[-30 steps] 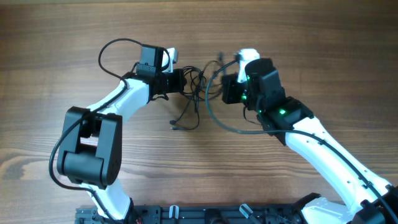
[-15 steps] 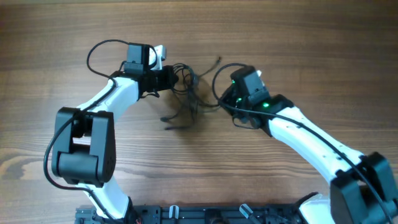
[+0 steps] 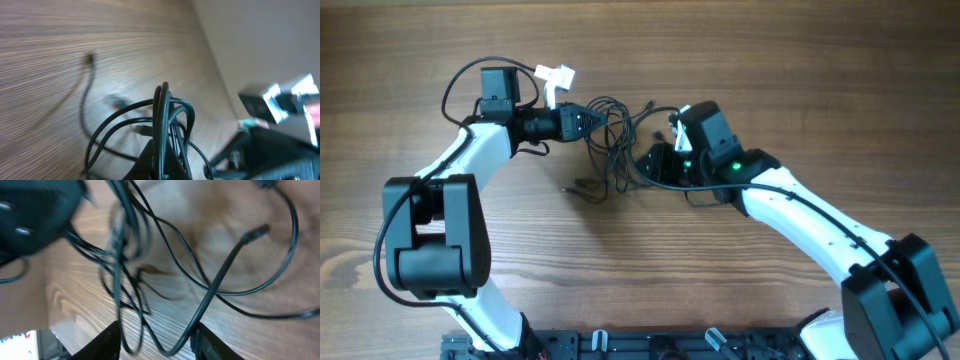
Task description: Untangle cables
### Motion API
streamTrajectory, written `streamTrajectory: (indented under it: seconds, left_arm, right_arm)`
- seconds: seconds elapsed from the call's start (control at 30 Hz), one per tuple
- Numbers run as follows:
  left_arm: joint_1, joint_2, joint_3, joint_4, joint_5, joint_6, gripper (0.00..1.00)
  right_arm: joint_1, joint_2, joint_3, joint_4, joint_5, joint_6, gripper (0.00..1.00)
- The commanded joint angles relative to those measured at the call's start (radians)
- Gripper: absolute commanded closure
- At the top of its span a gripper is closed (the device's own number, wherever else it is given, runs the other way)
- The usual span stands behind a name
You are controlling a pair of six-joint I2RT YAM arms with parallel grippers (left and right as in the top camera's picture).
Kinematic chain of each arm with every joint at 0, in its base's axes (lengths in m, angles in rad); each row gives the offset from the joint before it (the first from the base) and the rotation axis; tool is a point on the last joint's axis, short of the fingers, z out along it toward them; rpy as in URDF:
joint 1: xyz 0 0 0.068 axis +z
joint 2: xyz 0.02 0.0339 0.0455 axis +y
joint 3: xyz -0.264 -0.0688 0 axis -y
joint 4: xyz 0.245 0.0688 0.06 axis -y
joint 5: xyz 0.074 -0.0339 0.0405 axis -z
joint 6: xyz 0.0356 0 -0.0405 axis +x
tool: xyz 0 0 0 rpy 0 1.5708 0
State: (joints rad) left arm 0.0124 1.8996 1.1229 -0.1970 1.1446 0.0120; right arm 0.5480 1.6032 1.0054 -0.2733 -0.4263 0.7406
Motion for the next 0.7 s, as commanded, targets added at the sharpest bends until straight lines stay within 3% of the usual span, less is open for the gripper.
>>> streamTrajectory:
  seconds: [0.0, 0.13, 0.2, 0.23, 0.37, 0.43, 0.53, 0.6, 0.63, 0.67]
  left_arm:
    - [0.005, -0.006, 0.001, 0.003, 0.138, 0.064, 0.96]
    - [0.005, -0.006, 0.001, -0.001, 0.213, 0.116, 0.96]
    - [0.005, -0.006, 0.001, -0.001, 0.212, 0.116, 0.96]
    - [0.005, -0.006, 0.001, -0.001, 0.212, 0.116, 0.96]
    - [0.005, -0.006, 0.001, 0.0, 0.207, 0.116, 0.96]
    - [0.005, -0.006, 0.001, 0.0, 0.208, 0.116, 0.96]
    - [0.005, -0.006, 0.001, 0.0, 0.2, 0.116, 0.96]
    - [0.005, -0.006, 0.001, 0.0, 0.189, 0.116, 0.96]
    - [0.005, -0.006, 0.001, -0.001, 0.189, 0.116, 0.96]
    - [0.005, -0.006, 0.001, 0.0, 0.189, 0.116, 0.96]
  right_arm:
    - [-0.007, -0.077, 0.049, 0.048, -0.045, -0.093, 0.52]
    - [-0.007, -0.074, 0.048, 0.1, 0.034, -0.094, 0.42]
    - [-0.007, -0.072, 0.048, 0.093, 0.095, -0.089, 0.43]
    - [-0.007, -0.072, 0.048, 0.093, 0.093, -0.084, 0.49]
    - [-0.006, -0.072, 0.048, 0.071, 0.093, -0.082, 0.89]
    - [-0.006, -0.072, 0.047, 0.041, 0.093, -0.082, 0.96]
    - [-0.007, -0.072, 0.047, -0.019, 0.094, -0.082, 0.96]
    - [-0.007, -0.072, 0.047, -0.031, 0.094, -0.083, 0.51]
    - [-0.007, -0.072, 0.047, -0.031, 0.094, -0.083, 0.34]
    - [-0.007, -0.072, 0.047, -0.03, 0.094, -0.083, 0.24]
